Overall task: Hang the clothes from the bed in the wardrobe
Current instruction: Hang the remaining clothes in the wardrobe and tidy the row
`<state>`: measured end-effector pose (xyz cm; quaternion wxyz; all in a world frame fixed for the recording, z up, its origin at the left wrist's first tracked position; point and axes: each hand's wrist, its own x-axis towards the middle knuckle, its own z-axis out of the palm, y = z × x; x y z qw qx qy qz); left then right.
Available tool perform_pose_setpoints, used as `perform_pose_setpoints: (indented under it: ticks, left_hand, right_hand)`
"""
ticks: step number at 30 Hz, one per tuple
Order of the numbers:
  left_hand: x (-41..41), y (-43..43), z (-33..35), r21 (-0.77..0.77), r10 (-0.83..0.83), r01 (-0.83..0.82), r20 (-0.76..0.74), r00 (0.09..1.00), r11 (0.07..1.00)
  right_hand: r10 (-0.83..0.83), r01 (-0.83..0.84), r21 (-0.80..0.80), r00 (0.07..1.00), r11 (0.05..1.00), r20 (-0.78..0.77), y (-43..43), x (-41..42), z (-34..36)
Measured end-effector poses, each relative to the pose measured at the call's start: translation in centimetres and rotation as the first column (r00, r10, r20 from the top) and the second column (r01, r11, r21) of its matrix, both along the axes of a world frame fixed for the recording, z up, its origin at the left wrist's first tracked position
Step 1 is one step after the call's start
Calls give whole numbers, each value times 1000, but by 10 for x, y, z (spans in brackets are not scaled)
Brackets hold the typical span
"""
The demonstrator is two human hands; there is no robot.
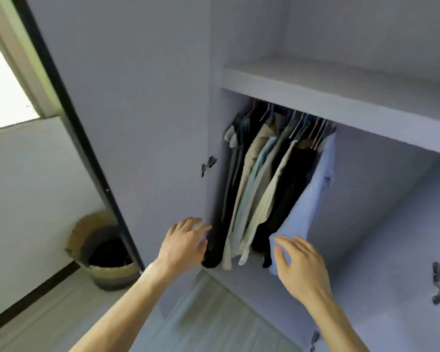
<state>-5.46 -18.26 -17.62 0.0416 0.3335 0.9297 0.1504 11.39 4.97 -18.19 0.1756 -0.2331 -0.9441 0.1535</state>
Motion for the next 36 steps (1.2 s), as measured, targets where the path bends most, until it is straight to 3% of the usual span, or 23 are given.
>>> perform_pose_setpoints:
  ticks: [3, 8, 12, 16, 21, 24, 27, 32, 36]
  left_hand:
    - [37, -83, -44, -100, 149, -140, 96, 984, 985]
    - [119, -216, -88, -187, 516, -483, 219, 828, 855]
    - [206, -302, -102, -237, 814, -783, 266, 517, 575]
    - [314, -341, -100, -244, 951, -944, 266, 157, 224]
    - [450, -328, -101, -211, 918, -946, 263, -297, -246]
    - [524, -291, -96, -238, 810, -852, 275, -519, -466]
    - [584, -247, -90, -268, 687, -733, 257, -680, -625]
    - [663, -154, -85, -293, 406, -464, 240, -882, -836]
    - [703, -101, -87, -303, 241, -317, 261, -935, -899]
  right_hand:
    - [277, -247, -150, 929, 958, 244, -70, -11, -47]
    - [656, -602, -264, 665, 754, 357, -185, -37, -76]
    - [853, -823, -305, 355, 479, 383, -273, -47, -92]
    - [920, -934, -334, -17, 124, 391, -353, -27, -98]
    - [799, -884, -322, -450, -338, 399, -430, 26, -95]
    - [673, -776, -334, -630, -534, 388, -462, 69, -97]
    - [522, -633, -350, -771, -690, 365, -484, 120, -100]
    - [238, -373, -350, -897, -859, 374, -487, 216, -92]
    - [84, -243, -379, -917, -893, 390, -472, 270, -86]
